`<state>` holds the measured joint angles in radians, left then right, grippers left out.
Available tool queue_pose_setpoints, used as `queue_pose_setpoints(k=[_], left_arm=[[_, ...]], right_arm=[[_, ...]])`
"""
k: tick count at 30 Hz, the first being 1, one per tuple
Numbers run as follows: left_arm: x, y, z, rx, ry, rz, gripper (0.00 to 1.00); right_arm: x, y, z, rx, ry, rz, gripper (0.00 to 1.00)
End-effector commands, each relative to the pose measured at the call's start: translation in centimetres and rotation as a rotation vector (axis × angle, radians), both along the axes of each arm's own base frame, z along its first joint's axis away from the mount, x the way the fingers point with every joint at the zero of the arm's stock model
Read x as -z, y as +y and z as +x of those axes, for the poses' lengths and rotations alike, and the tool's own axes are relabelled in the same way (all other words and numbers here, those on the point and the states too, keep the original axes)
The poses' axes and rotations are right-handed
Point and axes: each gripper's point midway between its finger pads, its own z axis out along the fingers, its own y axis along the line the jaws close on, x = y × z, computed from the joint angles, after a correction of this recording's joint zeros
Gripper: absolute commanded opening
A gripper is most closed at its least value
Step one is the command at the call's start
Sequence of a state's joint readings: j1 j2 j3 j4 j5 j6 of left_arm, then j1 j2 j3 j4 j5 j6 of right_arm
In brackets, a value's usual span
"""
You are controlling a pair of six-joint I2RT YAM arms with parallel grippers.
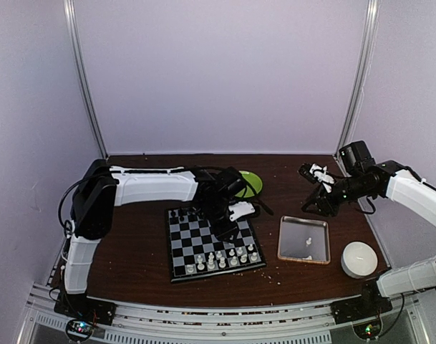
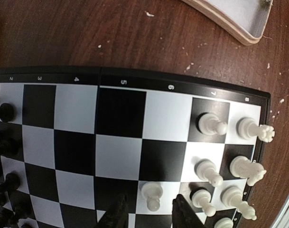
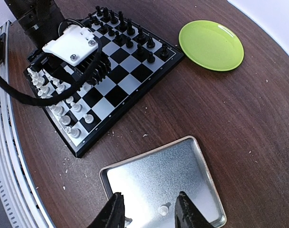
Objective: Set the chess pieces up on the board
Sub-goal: Pick up the pawn from the chessboard.
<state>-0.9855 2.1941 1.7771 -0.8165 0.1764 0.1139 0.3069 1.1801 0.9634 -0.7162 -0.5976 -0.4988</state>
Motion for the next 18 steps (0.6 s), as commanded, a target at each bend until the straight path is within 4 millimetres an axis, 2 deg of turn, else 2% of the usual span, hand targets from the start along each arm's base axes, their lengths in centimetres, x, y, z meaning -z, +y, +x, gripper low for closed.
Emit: queue_pose_setpoints(k=[1, 6, 13, 18], left_arm=[[0.3, -0.4, 1.0, -0.02, -0.018, 0.004, 0.31], [0.7, -0.6, 1.2, -0.02, -0.022, 0.011, 0.21], [0.2, -0.5, 1.3, -0.018, -0.033, 0.007, 0.01], [-1.6, 0.7, 1.7, -0.037, -0.074, 0.017, 0.0]], right_arm=[[0.2, -0.2, 0.0, -0.008, 0.003, -0.009, 0.36], [0.5, -0.2, 0.0, -0.009, 0.011, -0.012, 0.36], [0.9, -0.2, 0.1, -0.011, 0.024, -0.02, 0.36], [1.2, -0.2, 0.1, -0.014, 0.033, -0.024, 0.36]])
